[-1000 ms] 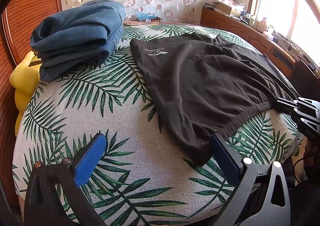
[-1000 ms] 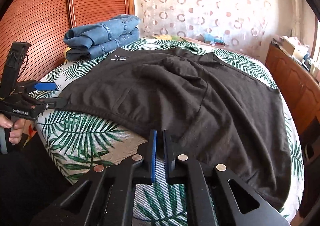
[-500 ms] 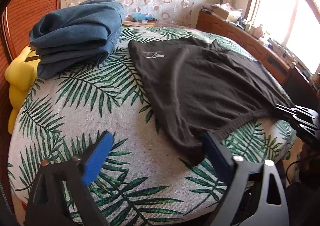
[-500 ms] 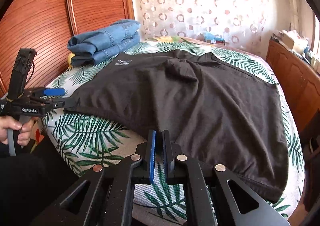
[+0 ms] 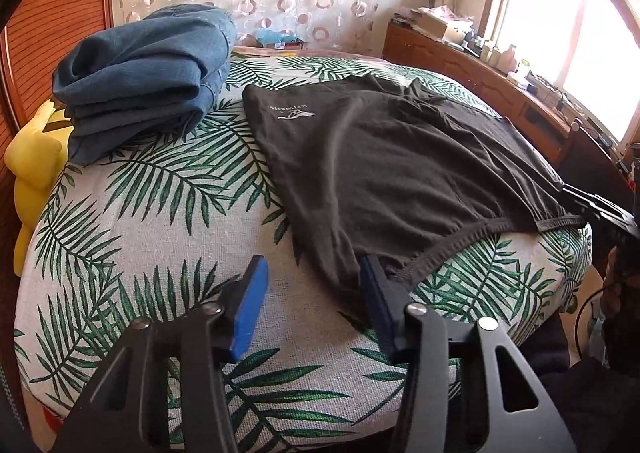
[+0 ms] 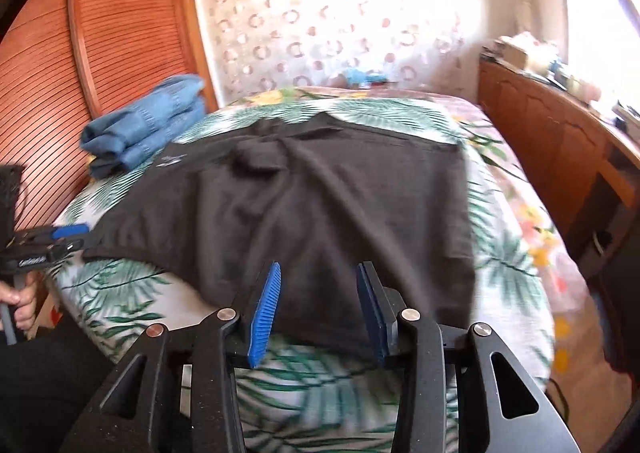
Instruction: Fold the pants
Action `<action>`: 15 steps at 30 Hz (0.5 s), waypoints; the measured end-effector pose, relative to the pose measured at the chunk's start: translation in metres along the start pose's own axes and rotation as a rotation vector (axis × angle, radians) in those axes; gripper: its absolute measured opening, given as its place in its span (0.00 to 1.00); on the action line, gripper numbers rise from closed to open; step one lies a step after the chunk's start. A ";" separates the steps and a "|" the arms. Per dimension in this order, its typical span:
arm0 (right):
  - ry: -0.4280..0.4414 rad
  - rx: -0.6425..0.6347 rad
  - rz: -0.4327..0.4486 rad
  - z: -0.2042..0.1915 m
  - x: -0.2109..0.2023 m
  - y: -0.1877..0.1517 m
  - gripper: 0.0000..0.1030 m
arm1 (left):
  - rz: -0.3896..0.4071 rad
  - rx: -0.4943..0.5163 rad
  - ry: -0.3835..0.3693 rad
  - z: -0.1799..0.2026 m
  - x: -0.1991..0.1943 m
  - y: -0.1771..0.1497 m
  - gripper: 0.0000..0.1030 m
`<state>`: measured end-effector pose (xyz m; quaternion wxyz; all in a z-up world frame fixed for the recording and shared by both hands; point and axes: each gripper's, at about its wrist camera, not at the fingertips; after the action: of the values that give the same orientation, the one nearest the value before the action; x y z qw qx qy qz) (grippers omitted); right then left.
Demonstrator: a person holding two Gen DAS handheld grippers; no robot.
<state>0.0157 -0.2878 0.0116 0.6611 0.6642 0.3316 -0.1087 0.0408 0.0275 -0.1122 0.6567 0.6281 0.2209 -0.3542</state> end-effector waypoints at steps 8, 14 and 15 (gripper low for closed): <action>-0.094 0.032 0.019 0.032 0.000 0.015 0.40 | -0.006 0.022 -0.018 0.005 0.000 0.000 0.34; -0.142 0.010 0.007 0.061 0.024 0.053 0.41 | -0.003 0.031 0.000 0.007 0.002 0.001 0.34; -0.151 0.006 0.001 0.063 0.033 0.061 0.41 | -0.003 0.031 0.000 0.007 0.002 0.001 0.34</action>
<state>0.0949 -0.3324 0.0351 0.6824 0.6561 0.2802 -0.1592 0.0413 0.0203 -0.1122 0.6462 0.6381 0.2164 -0.3584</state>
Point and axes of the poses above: each gripper's, at about its wrist camera, not at the fingertips, and x roughly the way its jaws point, z to its right, y to its top, and after that the axes turned 1 degree about x, right-handed
